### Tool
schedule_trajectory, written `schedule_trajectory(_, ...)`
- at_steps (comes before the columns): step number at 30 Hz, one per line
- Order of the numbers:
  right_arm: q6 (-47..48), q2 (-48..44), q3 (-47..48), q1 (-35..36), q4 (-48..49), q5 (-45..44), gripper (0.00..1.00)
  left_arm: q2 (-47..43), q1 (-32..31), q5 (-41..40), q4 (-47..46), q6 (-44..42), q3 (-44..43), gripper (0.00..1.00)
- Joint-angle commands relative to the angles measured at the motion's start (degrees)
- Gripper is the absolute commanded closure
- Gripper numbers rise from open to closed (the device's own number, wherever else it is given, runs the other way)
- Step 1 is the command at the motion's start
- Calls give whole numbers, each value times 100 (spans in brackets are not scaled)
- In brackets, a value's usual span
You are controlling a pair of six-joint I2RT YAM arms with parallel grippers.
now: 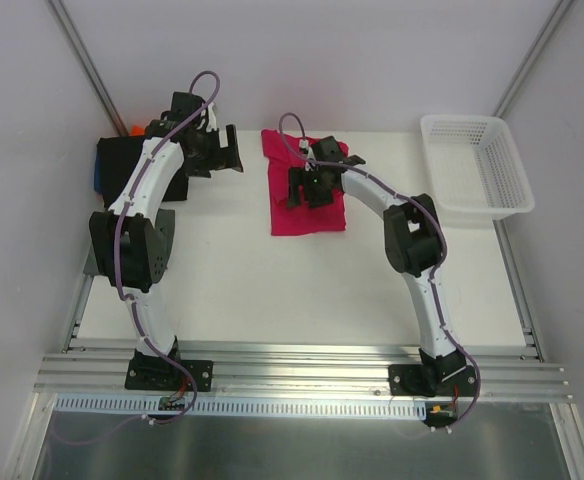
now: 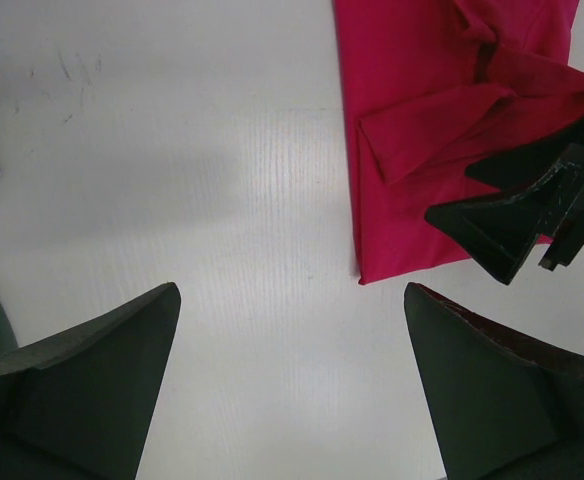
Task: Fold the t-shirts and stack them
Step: Fold the tshirt
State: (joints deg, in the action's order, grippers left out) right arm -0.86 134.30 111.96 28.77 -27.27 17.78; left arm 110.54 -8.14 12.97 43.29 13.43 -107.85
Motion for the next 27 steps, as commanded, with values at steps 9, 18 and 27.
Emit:
schedule_trajectory(9,218,465,1178,-258,142,-389,21,-393,93,-67,48,-78,107,4)
schedule_trajectory(18,430,632,1996,-495,450,-846,19,-393,93,-23,57,-69,221,4)
schedule_trajectory(27,377,282,1980,-505,459,-654,19,-305,32,56,57,-25,212,4)
